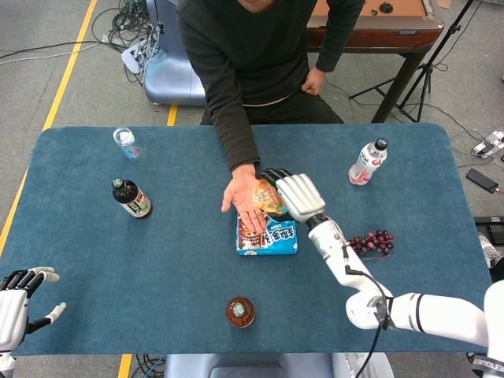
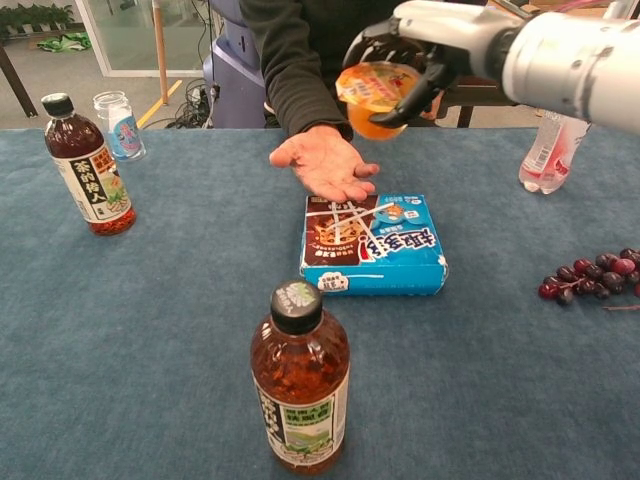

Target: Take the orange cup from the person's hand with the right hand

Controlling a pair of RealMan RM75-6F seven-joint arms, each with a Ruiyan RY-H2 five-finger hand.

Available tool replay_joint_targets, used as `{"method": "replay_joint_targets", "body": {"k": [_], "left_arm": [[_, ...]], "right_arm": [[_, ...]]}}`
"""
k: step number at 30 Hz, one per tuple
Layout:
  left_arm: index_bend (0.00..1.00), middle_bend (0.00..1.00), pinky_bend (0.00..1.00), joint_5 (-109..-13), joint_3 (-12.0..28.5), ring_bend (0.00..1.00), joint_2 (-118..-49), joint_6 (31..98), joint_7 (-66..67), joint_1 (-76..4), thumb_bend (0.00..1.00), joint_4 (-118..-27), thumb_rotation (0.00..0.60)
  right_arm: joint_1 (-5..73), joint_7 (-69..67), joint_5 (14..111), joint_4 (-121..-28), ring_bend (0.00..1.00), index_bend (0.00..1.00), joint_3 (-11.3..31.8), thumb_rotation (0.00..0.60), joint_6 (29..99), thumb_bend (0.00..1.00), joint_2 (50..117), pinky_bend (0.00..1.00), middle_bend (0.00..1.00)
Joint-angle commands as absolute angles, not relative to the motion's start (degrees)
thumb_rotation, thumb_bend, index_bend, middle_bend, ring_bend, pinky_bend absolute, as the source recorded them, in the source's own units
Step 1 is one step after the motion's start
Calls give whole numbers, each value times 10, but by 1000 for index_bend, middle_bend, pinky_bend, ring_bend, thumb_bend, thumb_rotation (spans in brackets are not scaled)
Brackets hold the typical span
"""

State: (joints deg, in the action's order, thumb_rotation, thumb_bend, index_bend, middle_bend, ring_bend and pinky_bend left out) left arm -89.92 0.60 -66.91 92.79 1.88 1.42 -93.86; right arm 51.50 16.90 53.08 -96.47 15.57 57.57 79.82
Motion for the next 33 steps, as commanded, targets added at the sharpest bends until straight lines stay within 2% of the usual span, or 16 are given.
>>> {"method": "replay_joint_targets", "body": {"k": [1,8,11,18,23,30,33], "left_arm": [[414,338,204,-901,6,288,-668,929,20,14,171,-941,600],[415,338,204,-903,6,288,-669,928,24,12,171,-944,600],[414,338,204,-907,5,288,-670,927,25,12,171,-946,600],[415,338,204,-909,4,288,-669,928,29,13,171,-950,600],[414,338,204,-907,4,288,-669,926,30,12,171,-950,600],[415,338,204,-906,4,288,-671,921,31,10,171,-949,600],[415,338,204,-906,4,288,-670,923,30,11,171,-949,600]], "right_arm": [[480,150,550,-983,256,520,135,600,595,550,764,602,424],[439,132,560,-977,256,520,105,600,597,548,736,602,415],[427,118,553,-952,256,520,90,600,576,545,737,602,405],[421,88,555,-875,258,520,78,600,532,535,778,575,376],[421,72,556,-821,234,516,79,600,512,531,813,518,360],[425,47,560,-753,188,411,84,600,477,529,858,425,315],[427,43,565,-735,143,294,83,600,464,517,868,354,271]]}}
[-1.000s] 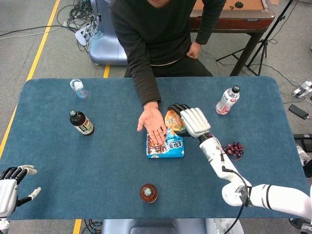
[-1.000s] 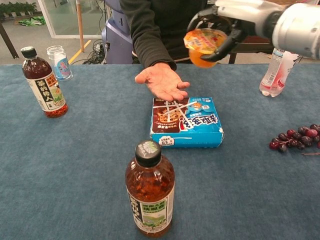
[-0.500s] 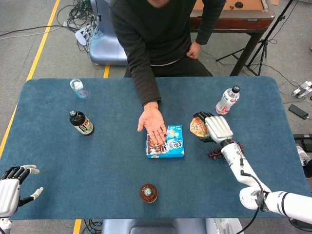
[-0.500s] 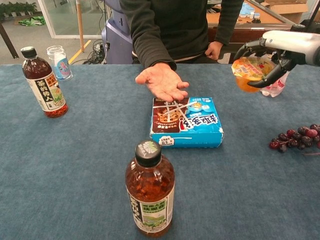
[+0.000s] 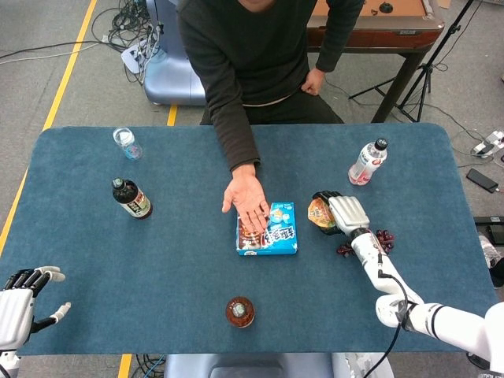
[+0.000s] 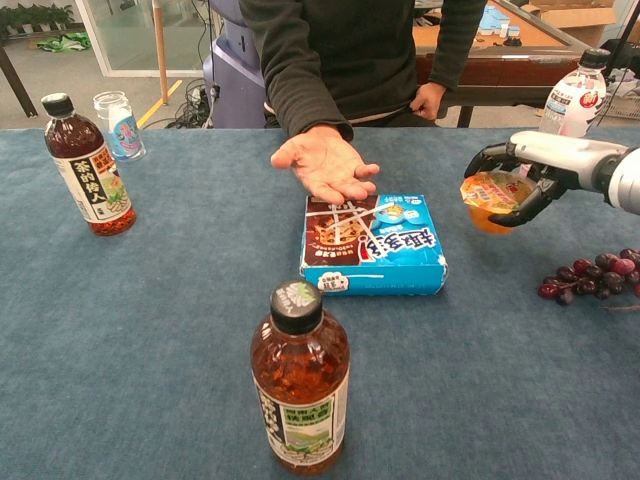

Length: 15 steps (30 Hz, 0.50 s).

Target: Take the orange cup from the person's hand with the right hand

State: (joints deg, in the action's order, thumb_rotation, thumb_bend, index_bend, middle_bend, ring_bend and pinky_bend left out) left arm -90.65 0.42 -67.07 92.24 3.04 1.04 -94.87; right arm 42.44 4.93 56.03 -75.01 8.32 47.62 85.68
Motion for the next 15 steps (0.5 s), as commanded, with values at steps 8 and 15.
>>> {"method": "replay_joint_targets", "body": {"k": [8,15], "left_arm": [[414,338,204,-905,4,288,-671,922,26,11,171,-946,600],[414,338,204,-902,6,288,-669,923,24,12,171,-944,600]], "right_arm": [[418,40,580,-745,1,0,86,600,465,313,855,118,80],[387,44,598,-833,0,0,93,600,514,291,783,110,45]]}}
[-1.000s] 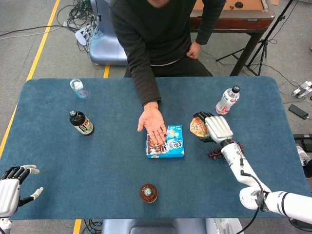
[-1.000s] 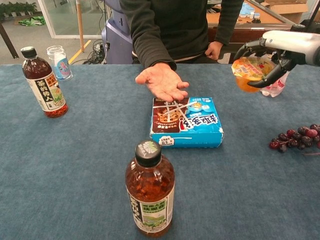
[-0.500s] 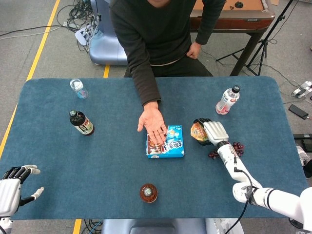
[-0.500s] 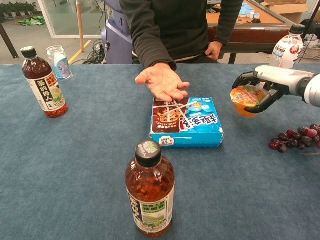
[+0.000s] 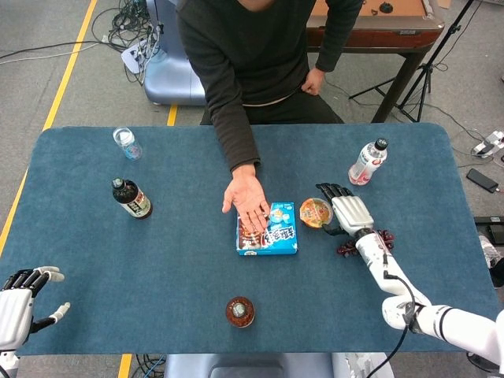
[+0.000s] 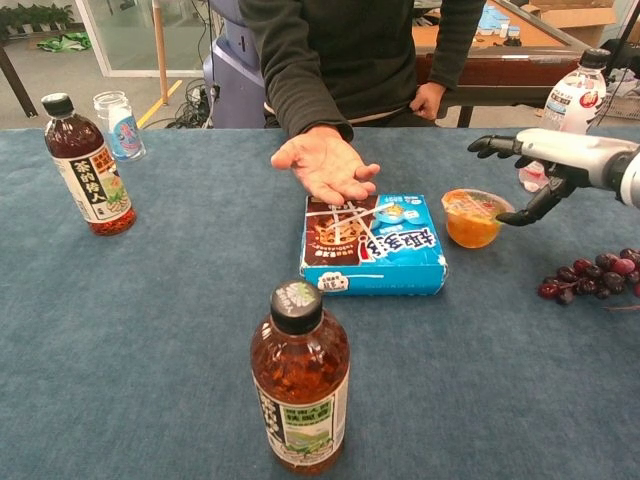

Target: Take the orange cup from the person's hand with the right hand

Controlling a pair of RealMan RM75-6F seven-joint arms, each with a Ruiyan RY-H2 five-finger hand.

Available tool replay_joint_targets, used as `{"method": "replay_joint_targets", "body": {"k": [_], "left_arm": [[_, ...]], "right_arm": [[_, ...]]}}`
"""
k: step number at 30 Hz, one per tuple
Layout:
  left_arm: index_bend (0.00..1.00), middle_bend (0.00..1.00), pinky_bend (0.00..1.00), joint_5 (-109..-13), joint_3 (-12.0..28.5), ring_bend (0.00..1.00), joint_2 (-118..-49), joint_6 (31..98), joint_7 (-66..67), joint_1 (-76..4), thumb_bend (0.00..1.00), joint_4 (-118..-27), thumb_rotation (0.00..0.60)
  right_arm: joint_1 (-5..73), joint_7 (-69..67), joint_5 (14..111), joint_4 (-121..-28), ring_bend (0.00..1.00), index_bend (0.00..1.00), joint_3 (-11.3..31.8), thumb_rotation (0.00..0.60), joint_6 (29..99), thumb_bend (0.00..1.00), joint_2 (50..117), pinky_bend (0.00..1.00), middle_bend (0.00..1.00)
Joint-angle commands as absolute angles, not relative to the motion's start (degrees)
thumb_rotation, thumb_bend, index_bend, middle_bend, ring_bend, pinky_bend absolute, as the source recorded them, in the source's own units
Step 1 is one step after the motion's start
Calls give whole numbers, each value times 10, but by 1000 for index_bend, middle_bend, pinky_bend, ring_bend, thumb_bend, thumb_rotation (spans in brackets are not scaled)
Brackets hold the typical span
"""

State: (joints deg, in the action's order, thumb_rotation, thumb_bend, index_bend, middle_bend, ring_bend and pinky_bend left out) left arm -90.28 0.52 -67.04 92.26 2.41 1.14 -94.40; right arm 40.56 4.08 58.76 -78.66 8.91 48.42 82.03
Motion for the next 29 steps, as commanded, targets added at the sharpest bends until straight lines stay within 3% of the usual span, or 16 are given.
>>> {"method": "replay_joint_targets", "body": {"k": [1,8,14,23,29], "left_arm": [[414,338,204,-902,6,288,-669,923,24,12,171,-944,600],[414,338,204,-898,11,288,-667,920,25,8,171,-945,600],[415,338,204,-899,14,288,-668,915,30,1,171,-948,600],[414,338,204,-896,17,288,-675,901,40,-9,171,-950,600],[414,338,204,-893,19,287,-677,893,47,-15,171,-952,600]], "right_arm": [[380,48,603,-851,0,0,92,600,527,291,770,110,45],[301,89,621,-996,0,0,72,600,643,292,662,109,61],[226,90,670,-1064,0,0,40,600,734,291,602,110,76],[109,68,767,-1080,0,0,-15,600,871,291,593,109,87],[67,54,789,-1067,0,0,-26,600,907,292,601,110,97]]}}
